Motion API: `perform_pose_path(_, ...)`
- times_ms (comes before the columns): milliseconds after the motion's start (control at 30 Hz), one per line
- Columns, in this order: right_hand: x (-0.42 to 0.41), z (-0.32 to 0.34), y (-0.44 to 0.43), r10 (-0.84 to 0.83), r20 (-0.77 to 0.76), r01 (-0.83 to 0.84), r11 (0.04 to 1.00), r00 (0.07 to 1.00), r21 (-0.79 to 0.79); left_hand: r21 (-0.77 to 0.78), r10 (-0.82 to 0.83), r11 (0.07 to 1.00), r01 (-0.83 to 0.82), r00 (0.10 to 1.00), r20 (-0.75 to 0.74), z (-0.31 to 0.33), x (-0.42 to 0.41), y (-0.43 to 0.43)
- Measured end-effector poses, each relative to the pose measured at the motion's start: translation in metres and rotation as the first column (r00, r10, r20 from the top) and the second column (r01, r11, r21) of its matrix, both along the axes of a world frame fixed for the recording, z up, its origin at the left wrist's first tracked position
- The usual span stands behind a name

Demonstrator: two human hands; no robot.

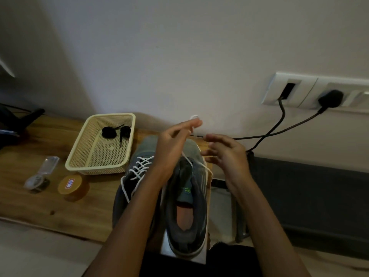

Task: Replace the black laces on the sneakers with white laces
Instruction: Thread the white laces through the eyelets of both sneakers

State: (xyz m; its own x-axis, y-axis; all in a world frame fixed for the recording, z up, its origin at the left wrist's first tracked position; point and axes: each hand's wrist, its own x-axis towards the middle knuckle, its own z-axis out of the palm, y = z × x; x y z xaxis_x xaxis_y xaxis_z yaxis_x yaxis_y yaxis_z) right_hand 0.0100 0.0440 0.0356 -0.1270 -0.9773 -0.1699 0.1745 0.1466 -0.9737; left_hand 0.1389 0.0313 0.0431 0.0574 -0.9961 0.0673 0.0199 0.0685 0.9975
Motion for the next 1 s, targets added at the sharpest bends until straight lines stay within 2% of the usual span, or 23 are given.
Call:
perform_pose_path(67,0.01,0.0,0.002,0.132,-0.059,-0.132,0.991,0.99,-0.01,0.008,-0.124,0.992,0.124,0.992,-0.016,0.001,-0.006,0.002)
perform_pose_path(133,0.014,0.0,0.004,0.165,-0.074,-0.167,0.985,0.984,-0.031,0.024,-0.18,0.983,0.179,0.983,0.019,-0.001,-0.007,0.001)
perform_pose_path(167,0.012,0.0,0.004,0.124,-0.107,-0.13,0.99,0.987,-0.049,0.01,-0.155,0.988,0.155,0.983,0.094,-0.006,-0.005,-0.002)
perform_pose_path(200,0.008,-0.001,0.002,0.053,-0.147,-0.063,0.996,0.988,-0.067,-0.027,-0.094,0.994,0.102,0.968,0.231,-0.013,-0.002,-0.006)
perform_pose_path(267,-0.003,-0.002,0.0,-0.098,-0.171,0.083,0.992,0.981,-0.094,-0.101,0.042,0.995,0.02,0.823,0.566,-0.025,0.006,-0.011)
perform_pose_path(300,-0.009,-0.003,-0.001,-0.153,-0.15,0.14,0.986,0.977,-0.096,-0.101,0.074,0.995,-0.007,0.738,0.671,-0.029,0.01,-0.012)
perform_pose_path(367,-0.017,-0.005,-0.002,-0.253,-0.081,0.247,0.966,0.964,-0.076,-0.035,0.053,0.999,-0.04,0.642,0.765,-0.034,0.015,-0.014)
perform_pose_path(400,-0.02,-0.007,-0.002,-0.302,-0.051,0.3,0.953,0.952,-0.054,0.008,0.031,0.998,-0.06,0.637,0.77,-0.036,0.017,-0.016)
perform_pose_path(433,-0.023,-0.009,-0.003,-0.351,-0.022,0.35,0.936,0.936,-0.027,0.039,0.023,0.996,-0.08,0.657,0.753,-0.035,0.018,-0.018)
perform_pose_path(500,-0.029,-0.015,-0.005,-0.438,0.038,0.437,0.899,0.898,0.025,0.109,0.002,0.989,-0.096,0.76,0.65,-0.029,0.019,-0.017)
perform_pose_path(600,-0.036,-0.023,-0.01,-0.535,0.047,0.532,0.844,0.843,0.06,0.239,-0.086,0.971,0.005,0.94,0.329,-0.014,0.017,-0.01)
perform_pose_path(667,-0.041,-0.026,-0.012,-0.609,0.017,0.607,0.792,0.793,0.059,0.295,-0.065,0.955,0.02,0.987,0.144,-0.009,0.019,-0.011)
perform_pose_path(733,-0.044,-0.027,-0.013,-0.663,0.01,0.662,0.748,0.748,0.045,0.334,0.054,0.941,-0.045,0.998,-0.018,-0.01,0.023,-0.014)
perform_pose_path(800,-0.046,-0.028,-0.012,-0.687,-0.037,0.688,0.726,0.726,0.019,0.385,0.228,0.908,-0.166,0.966,-0.121,-0.011,0.028,-0.016)
perform_pose_path(900,-0.048,-0.028,-0.011,-0.685,-0.092,0.688,0.726,0.723,0.003,0.423,0.422,0.842,-0.334,0.897,-0.132,-0.013,0.033,-0.016)
perform_pose_path(1000,-0.046,-0.023,-0.011,-0.63,-0.015,0.629,0.777,0.777,-0.033,0.358,0.47,0.839,-0.41,0.878,-0.094,-0.015,0.036,-0.016)
